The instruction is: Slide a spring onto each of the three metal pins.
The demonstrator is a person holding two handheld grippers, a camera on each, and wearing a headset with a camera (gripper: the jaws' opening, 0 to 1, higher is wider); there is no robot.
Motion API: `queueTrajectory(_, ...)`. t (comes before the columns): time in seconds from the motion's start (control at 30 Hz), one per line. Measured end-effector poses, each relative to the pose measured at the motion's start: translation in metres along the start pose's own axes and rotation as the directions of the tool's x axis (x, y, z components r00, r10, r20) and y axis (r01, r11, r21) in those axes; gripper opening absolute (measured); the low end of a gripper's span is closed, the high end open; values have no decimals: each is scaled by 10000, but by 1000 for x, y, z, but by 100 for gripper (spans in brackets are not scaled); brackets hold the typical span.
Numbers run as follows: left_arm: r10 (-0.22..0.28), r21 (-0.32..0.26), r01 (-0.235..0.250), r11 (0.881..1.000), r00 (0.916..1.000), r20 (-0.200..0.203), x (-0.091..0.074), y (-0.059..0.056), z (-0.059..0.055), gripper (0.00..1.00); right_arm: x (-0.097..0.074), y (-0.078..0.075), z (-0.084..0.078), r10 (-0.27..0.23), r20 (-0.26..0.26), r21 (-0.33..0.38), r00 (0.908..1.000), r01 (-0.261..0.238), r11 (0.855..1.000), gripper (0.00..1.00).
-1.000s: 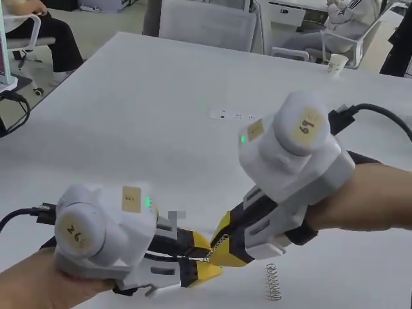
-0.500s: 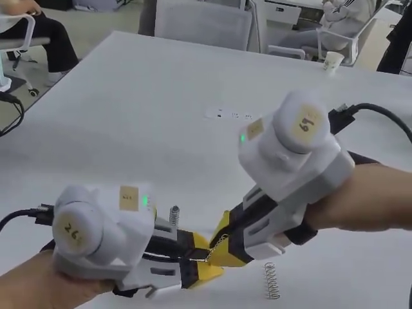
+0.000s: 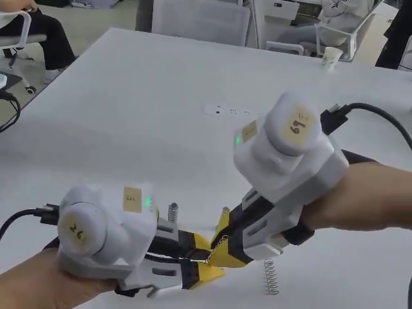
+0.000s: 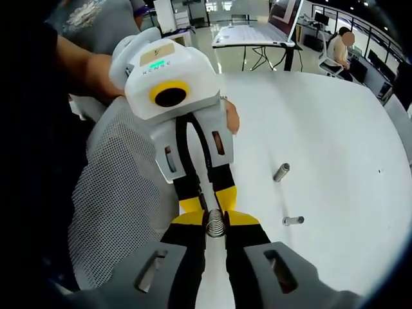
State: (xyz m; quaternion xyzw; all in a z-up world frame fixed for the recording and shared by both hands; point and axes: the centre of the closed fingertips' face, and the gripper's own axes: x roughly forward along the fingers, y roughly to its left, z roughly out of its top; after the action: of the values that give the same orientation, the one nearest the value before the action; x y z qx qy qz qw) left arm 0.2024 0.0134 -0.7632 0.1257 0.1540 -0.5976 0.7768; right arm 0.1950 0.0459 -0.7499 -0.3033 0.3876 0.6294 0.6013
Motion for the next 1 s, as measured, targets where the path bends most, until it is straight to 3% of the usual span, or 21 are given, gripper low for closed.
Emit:
queueTrajectory(0.27, 115, -115, -115, 9999, 9999, 68, 1, 3, 2, 5, -3, -2, 0, -92, 15, 36, 10000, 92, 10000, 8)
queueTrajectory(0.43, 177, -251, -178, 9995, 9998, -47, 1, 3, -2, 10, -6, -5, -3, -189, -36, 60, 9998, 189, 9998, 8)
queueTrajectory(0.77, 494, -586, -498, 9970, 9987, -80, -6, 11, -10, 22, -20, -18, -3, -599, -130, 112, 9981, 601, 9981, 8)
queueTrajectory(1.0, 744, -802, -755, 9939, 9971, -164, -13, 15, -21, 34, -31, -38, -5, -1208, -404, -13, 9919, 1208, 9927, 8)
